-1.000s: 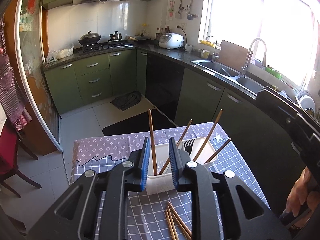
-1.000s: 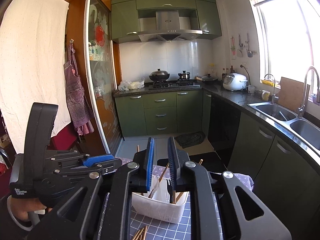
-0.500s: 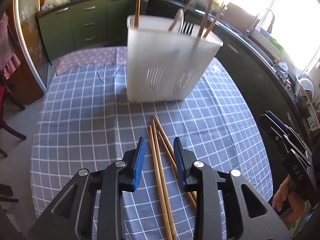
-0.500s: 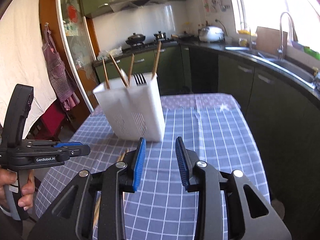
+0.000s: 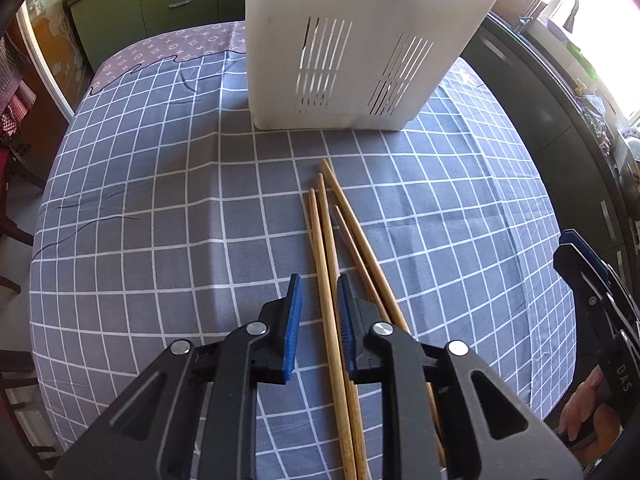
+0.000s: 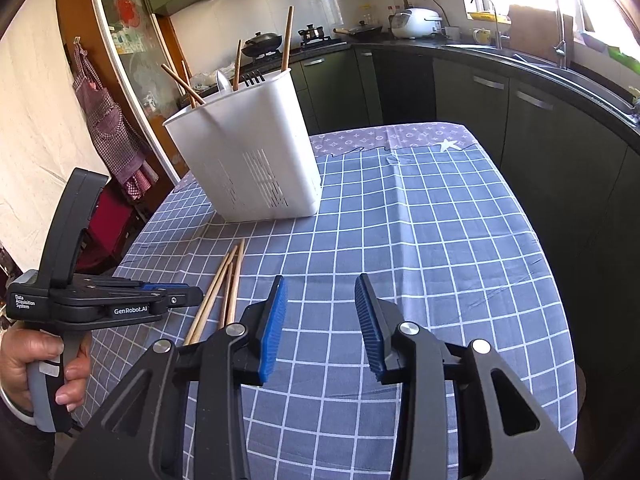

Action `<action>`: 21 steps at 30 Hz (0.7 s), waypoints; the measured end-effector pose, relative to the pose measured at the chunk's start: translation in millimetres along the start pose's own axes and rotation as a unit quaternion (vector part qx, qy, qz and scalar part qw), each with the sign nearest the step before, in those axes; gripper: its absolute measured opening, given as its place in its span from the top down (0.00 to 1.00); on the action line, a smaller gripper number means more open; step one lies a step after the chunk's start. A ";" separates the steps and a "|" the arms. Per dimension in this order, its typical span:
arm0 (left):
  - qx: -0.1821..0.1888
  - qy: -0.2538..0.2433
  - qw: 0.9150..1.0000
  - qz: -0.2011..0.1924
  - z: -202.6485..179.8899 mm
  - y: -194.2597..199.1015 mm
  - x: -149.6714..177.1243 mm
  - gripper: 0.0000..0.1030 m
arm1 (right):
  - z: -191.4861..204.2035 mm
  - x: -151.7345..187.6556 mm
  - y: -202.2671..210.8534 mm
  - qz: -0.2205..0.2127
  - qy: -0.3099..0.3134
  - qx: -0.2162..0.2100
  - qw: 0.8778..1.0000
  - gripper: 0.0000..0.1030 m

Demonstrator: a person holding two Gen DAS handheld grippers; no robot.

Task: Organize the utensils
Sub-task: 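Move both open tools back over the remaining chopsticks, then grasp a wooden chopstick with the left tool and lift it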

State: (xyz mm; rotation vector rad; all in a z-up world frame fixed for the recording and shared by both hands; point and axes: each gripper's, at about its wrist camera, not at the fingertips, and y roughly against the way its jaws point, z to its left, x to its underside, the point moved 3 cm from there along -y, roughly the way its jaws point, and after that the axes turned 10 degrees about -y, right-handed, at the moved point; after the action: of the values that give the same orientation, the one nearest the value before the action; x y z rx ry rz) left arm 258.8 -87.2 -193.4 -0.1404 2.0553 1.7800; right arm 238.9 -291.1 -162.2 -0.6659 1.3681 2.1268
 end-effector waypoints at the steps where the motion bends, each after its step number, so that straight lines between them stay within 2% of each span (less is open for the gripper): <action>1: -0.001 -0.002 1.000 0.002 0.3 -1.5 0.4 0.83 | 0.5 -1.3 0.3 0.001 -0.001 -0.001 1.000 0.65; 11: -0.027 -0.020 0.999 0.022 -10.1 -17.8 -2.8 0.84 | 3.2 -0.7 -3.8 0.011 -0.005 -0.009 1.000 0.64; 15: -0.031 -0.023 0.999 0.022 -15.7 -22.0 -8.0 0.84 | 5.4 1.3 -4.5 0.014 -0.004 -0.014 1.000 0.61; 17: -0.034 -0.024 0.999 0.022 -17.5 -22.6 -9.7 0.87 | 6.7 2.2 -4.5 0.015 -0.002 -0.014 1.000 0.61; 18: -0.040 -0.025 0.999 0.022 -15.7 -22.5 -10.0 0.92 | 6.4 2.6 -4.1 0.015 -0.003 -0.015 1.000 0.61; 21: -0.036 -0.022 0.999 0.022 -11.4 -21.8 -9.7 0.94 | 4.6 2.4 -4.7 0.015 -0.007 -0.015 1.000 0.61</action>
State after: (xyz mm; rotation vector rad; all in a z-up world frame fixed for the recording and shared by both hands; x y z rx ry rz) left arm 272.3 -103.9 -208.8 -0.0763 1.9794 1.8687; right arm 239.7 -284.8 -165.2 -0.6461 1.3498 2.1749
